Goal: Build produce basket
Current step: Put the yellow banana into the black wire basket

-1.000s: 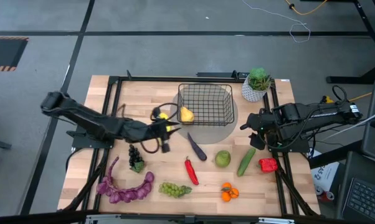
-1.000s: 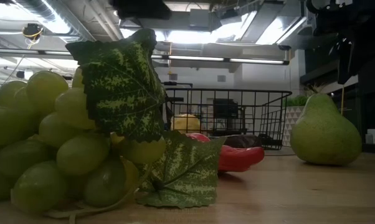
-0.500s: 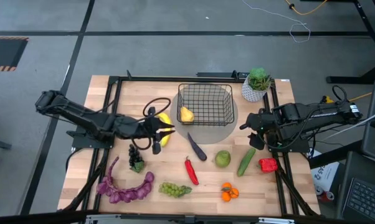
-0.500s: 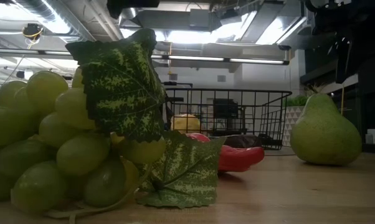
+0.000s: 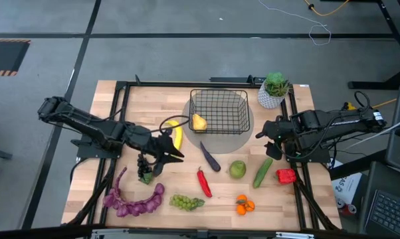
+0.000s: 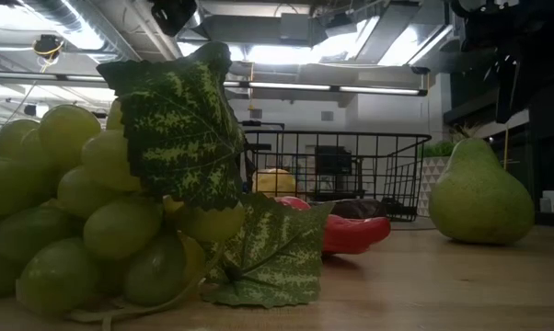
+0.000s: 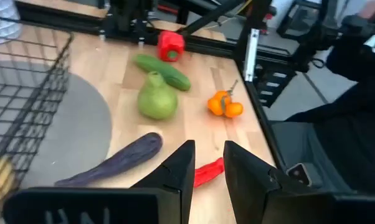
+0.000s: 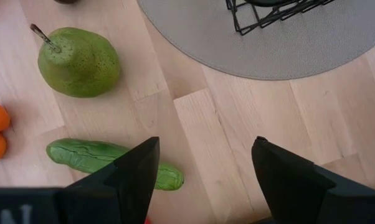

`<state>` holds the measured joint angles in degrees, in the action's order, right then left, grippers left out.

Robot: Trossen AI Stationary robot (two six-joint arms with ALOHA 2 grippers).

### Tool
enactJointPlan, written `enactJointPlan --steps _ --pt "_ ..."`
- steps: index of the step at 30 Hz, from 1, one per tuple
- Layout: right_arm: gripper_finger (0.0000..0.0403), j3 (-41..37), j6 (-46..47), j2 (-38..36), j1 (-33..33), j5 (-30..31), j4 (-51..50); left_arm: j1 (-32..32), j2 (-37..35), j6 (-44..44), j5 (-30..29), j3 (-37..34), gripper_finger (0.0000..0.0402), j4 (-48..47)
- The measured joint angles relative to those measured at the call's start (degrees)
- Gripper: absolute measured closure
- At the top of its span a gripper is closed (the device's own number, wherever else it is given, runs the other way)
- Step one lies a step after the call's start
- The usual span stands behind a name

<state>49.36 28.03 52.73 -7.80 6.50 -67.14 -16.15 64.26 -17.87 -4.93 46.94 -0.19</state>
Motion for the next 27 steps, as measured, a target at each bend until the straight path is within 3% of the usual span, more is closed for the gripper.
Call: enactJointPlan --steps 7,15,19,23,27 --pt "0.0148 0.0 0.0 0.0 0.0 0.0 0.0 -0.6 0.0 1.2 -1.2 0.0 0.0323 0.1" --pt "0.0148 0.0 0.2 0.0 0.0 0.0 0.0 -0.2 1.7 5.4 -14.5 0.1 0.0323 -2.4" --pt "0.0148 0.0 0.2 0.0 0.0 0.0 0.0 0.0 4.3 -5.7 -19.2 0.1 0.0323 -8.1" --pt "0.0148 0.0 0.2 0.0 0.0 0.0 0.0 0.5 7.7 -19.2 -19.8 0.0 0.0323 -13.6" --pt "0.0148 0.0 0.2 0.0 0.0 0.0 0.0 0.8 12.0 -22.9 -20.9 0.0 0.0323 -15.6"
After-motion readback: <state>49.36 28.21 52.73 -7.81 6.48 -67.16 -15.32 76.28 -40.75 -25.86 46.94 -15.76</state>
